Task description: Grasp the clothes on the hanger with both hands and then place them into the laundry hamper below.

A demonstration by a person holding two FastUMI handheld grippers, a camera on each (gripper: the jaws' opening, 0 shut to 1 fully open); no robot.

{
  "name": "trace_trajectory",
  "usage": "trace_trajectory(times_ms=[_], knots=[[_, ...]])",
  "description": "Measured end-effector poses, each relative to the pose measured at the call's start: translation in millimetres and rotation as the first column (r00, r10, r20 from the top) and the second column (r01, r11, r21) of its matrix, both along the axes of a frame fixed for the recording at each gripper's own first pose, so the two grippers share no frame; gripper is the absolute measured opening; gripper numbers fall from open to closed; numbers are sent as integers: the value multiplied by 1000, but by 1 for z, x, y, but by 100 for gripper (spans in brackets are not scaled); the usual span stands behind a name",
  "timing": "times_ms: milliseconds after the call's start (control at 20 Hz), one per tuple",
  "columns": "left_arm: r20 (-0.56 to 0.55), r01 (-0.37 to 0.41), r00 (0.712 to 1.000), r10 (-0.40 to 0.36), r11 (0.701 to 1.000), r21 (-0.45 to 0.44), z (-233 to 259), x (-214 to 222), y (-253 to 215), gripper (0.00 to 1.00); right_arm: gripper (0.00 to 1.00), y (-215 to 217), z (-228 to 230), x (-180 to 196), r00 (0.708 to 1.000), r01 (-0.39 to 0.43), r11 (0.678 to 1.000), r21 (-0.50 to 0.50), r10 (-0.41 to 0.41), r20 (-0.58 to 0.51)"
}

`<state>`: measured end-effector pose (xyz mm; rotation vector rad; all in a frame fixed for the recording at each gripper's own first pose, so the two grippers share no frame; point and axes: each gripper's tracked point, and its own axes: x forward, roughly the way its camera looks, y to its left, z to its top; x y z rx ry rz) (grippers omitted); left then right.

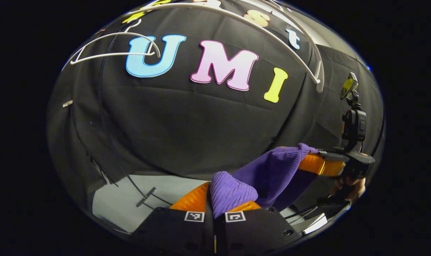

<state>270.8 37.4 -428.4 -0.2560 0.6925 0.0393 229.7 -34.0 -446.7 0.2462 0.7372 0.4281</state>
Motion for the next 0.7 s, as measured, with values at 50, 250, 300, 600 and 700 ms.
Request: trace_trajectory(times_ms=[50,250,300,600,700], knots=[[-20,0,1000,0,1000,-12,-5,-3,-3,7,15,8,-7,-11,999,-29,1000,-6,29,-24],[-166,-7,986,-2,998,-56,-50,-29,-16,7,15,28,-48,-54,980,-131,991,-37,124,-159],[-195,-10,981,-2,998,-62,-59,-34,-18,5,14,29,-59,-65,974,-143,989,-43,133,-183],[-385,-98,922,47,989,-113,-116,-73,-28,7,15,38,-110,-119,916,-210,976,-59,175,-362],[-451,-163,889,80,976,-147,-133,-88,-30,7,14,34,-133,-139,880,-242,967,-80,184,-438]])
